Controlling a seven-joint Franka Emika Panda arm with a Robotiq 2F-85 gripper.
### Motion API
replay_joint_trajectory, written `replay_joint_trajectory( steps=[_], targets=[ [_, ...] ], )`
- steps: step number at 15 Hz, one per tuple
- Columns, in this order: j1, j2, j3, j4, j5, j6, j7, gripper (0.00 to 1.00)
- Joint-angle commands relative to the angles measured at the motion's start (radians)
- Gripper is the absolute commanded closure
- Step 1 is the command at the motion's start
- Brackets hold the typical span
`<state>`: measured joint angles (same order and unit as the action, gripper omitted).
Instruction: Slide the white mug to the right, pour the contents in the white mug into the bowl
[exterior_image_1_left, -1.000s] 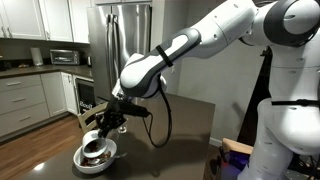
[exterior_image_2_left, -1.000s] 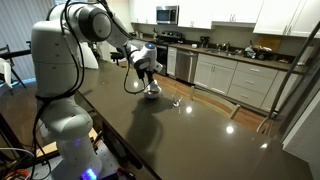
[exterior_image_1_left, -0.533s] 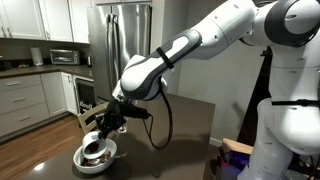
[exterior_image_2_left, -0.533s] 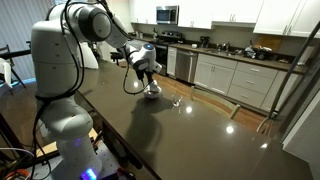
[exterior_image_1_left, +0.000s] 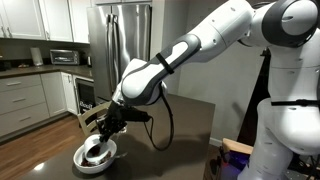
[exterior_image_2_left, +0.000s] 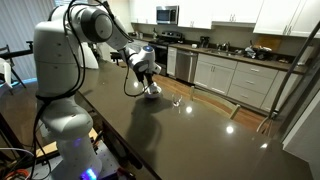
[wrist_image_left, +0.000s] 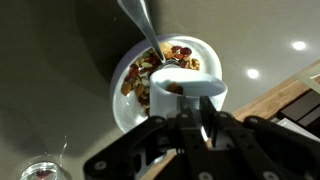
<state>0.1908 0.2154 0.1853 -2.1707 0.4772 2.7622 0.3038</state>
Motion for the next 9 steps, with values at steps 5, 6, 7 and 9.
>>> replay_joint_trajectory(
  steps=[5,6,7,9],
  targets=[
    [0.025,-0.017,-0.005,-0.052,-0.096,0.134,0.028,0.93],
    [0.026,-0.017,-0.004,-0.056,-0.097,0.15,0.028,0.93],
    [0.025,-0.016,-0.002,-0.059,-0.097,0.164,0.024,0.93],
    [0.028,-0.015,-0.004,-0.064,-0.104,0.191,0.026,0.94]
  ],
)
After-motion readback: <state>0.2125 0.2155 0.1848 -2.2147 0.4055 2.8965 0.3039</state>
